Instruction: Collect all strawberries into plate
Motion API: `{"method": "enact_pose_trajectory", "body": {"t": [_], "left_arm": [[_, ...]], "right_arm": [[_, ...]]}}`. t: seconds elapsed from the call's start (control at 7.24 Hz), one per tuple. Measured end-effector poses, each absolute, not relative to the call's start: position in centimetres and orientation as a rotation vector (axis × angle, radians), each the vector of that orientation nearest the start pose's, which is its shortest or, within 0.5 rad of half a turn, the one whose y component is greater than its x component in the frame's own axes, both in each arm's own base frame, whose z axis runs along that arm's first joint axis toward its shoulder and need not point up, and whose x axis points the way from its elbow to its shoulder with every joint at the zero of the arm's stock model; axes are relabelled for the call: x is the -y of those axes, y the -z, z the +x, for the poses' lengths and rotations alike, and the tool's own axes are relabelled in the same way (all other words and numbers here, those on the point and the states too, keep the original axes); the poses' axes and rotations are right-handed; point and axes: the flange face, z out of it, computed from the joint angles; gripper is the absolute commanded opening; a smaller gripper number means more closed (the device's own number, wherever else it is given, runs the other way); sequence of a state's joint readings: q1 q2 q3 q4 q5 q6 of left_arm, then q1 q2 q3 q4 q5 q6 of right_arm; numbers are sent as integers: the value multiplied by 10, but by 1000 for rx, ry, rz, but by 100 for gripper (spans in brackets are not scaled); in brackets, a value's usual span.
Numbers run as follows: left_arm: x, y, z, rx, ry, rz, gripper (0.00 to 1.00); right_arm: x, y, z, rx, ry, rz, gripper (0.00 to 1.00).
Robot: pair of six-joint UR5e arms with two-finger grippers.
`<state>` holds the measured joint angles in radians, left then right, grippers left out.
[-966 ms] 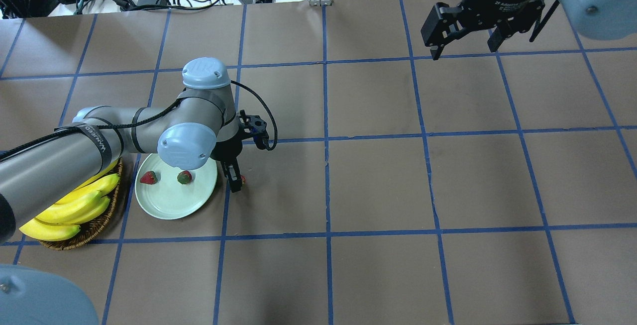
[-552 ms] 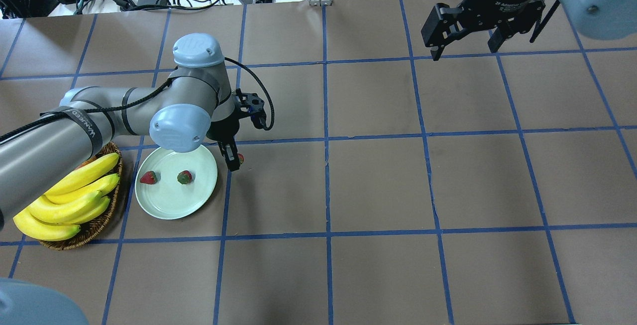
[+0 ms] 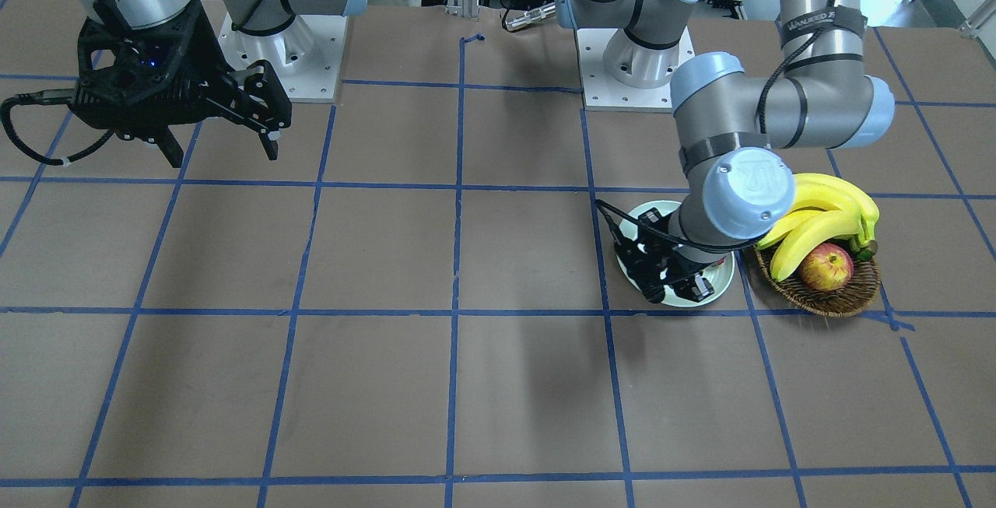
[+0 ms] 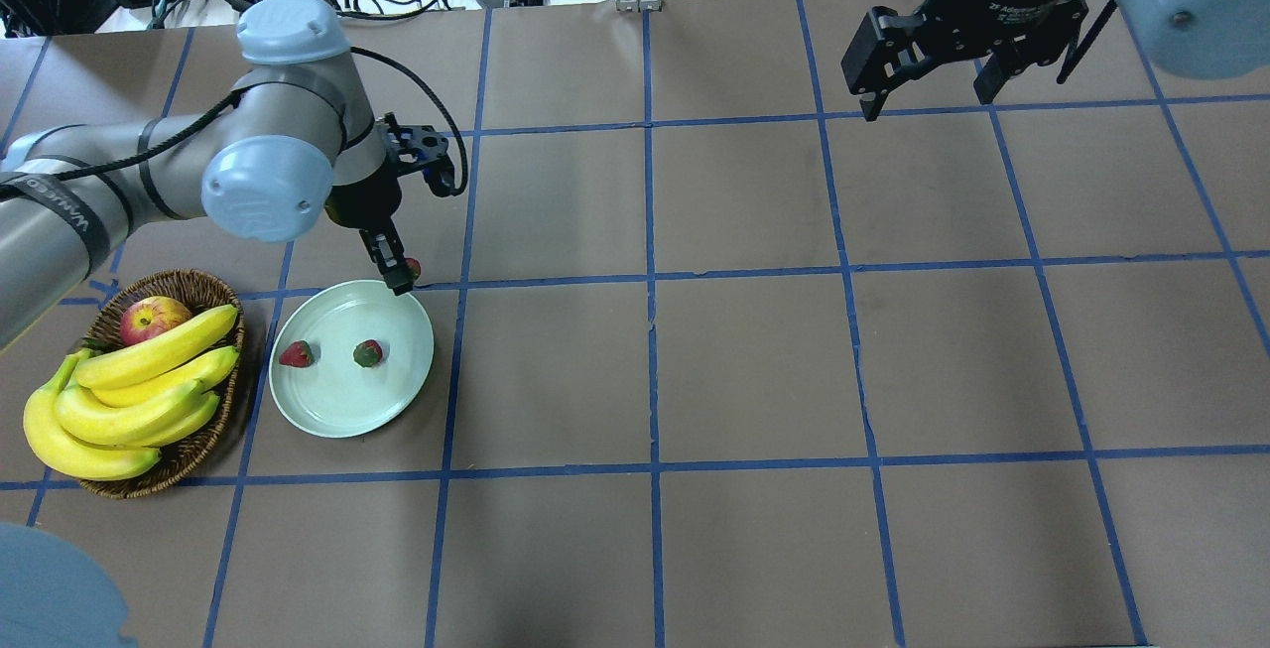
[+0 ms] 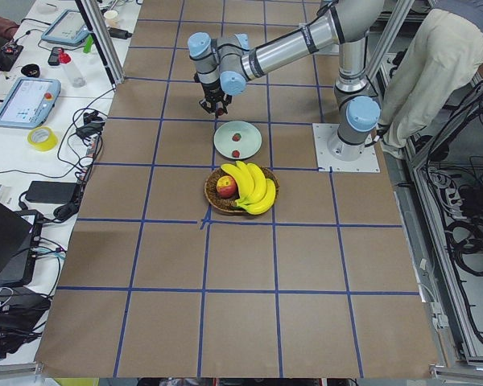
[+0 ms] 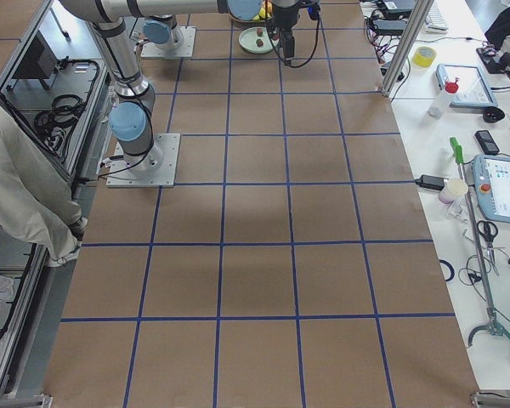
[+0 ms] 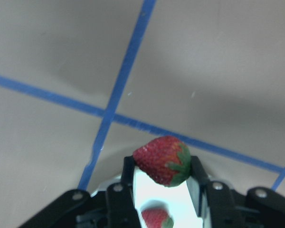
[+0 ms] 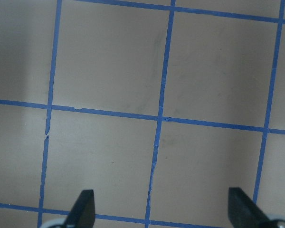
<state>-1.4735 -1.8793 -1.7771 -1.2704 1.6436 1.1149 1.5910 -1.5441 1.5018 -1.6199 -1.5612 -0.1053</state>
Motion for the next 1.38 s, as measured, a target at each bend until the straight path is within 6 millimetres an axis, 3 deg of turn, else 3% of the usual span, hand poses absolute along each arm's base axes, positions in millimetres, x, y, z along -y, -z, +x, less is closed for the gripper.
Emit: {"method": "enact_pose_trajectory", "body": {"t": [0.14, 0.28, 0.41, 0.69, 0.97, 1.24, 1.38], "left_arm": [[554, -251, -41, -2840, -391, 1489, 0], [549, -241, -26, -2879, -429, 1446, 43], [546, -233, -20, -2904, -455, 1413, 99], [543, -234, -22, -2964, -463, 1275, 100], [544, -252, -31, -3009, -419, 1067, 100], [538, -286, -36, -3068, -357, 730, 100], [537, -313, -38, -3106, -307, 505, 100]], "right_arm": [[509, -514, 144, -3127, 143, -198, 100], [508, -514, 144, -3127, 142, -197, 100], [509, -514, 144, -3127, 142, -196, 100], [509, -514, 144, -3127, 141, -195, 100], [509, -513, 144, -3127, 142, -195, 100], [509, -513, 144, -3127, 142, -195, 100], [509, -513, 144, -3127, 142, -195, 100]]}}
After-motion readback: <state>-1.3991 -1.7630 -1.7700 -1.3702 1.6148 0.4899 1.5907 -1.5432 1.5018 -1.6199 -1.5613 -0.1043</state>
